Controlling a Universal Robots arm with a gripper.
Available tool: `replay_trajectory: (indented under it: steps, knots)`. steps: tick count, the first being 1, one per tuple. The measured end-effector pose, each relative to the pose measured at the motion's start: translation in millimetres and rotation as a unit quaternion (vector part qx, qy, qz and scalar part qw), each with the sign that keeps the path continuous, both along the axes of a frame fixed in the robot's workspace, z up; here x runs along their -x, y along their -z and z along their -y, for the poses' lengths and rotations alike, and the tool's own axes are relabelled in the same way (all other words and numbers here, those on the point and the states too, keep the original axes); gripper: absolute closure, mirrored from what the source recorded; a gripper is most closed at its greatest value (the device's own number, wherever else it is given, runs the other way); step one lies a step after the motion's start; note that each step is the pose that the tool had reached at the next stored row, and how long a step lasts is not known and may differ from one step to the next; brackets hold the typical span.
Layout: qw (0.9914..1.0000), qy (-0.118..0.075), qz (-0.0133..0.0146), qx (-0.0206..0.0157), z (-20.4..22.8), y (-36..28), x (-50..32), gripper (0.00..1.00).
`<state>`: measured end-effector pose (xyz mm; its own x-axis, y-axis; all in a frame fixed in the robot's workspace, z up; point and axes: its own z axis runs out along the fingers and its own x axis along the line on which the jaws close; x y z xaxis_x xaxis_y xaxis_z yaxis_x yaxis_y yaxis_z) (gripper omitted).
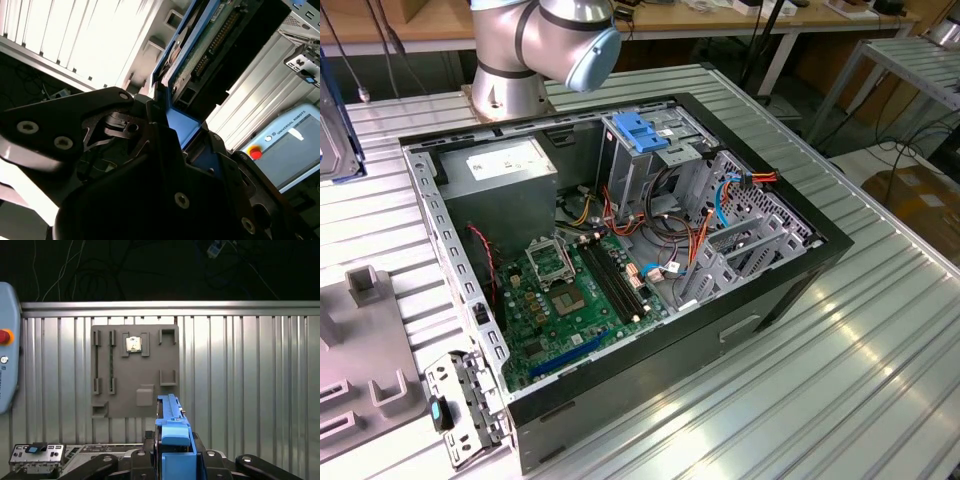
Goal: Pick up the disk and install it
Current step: 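Pick up the disk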
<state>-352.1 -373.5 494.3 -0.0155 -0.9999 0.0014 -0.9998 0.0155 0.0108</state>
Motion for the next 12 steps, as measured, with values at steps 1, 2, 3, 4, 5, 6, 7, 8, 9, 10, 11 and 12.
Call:
replay_trajectory:
  steps: [1,2,3,4,5,6,7,8,9,10,11,12]
  knots:
    - [1.00000,0.000,0.0000,0.0000,0.1,0.0,-1.3,0.63]
    - [1.00000,0.000,0.0000,0.0000,0.1,0.0,-2.9,0.63]
    - [1.00000,0.000,0.0000,0.0000,0.2,0.1,-5.5,0.63]
    - [1.00000,0.000,0.0000,0.0000,0.3,0.1,-6.8,0.63]
    - [1.00000,0.000,0.0000,0.0000,0.3,0.1,-8.1,0.63]
    - [1.00000,0.000,0.0000,0.0000,0.4,0.1,-9.6,0.63]
    - [1.00000,0.000,0.0000,0.0000,0.5,0.1,-11.0,0.63]
    - [1.00000,0.000,0.0000,0.0000,0.6,0.2,-13.3,0.63]
    - [1.00000,0.000,0.0000,0.0000,0.7,0.1,-14.4,0.63]
    - [1.00000,0.000,0.0000,0.0000,1.2,0.1,-15.0,0.63]
    - [1.00000,0.000,0.0000,0.0000,2.4,0.2,-15.3,0.63]
    - [1.00000,0.000,0.0000,0.0000,3.3,0.2,-15.5,0.63]
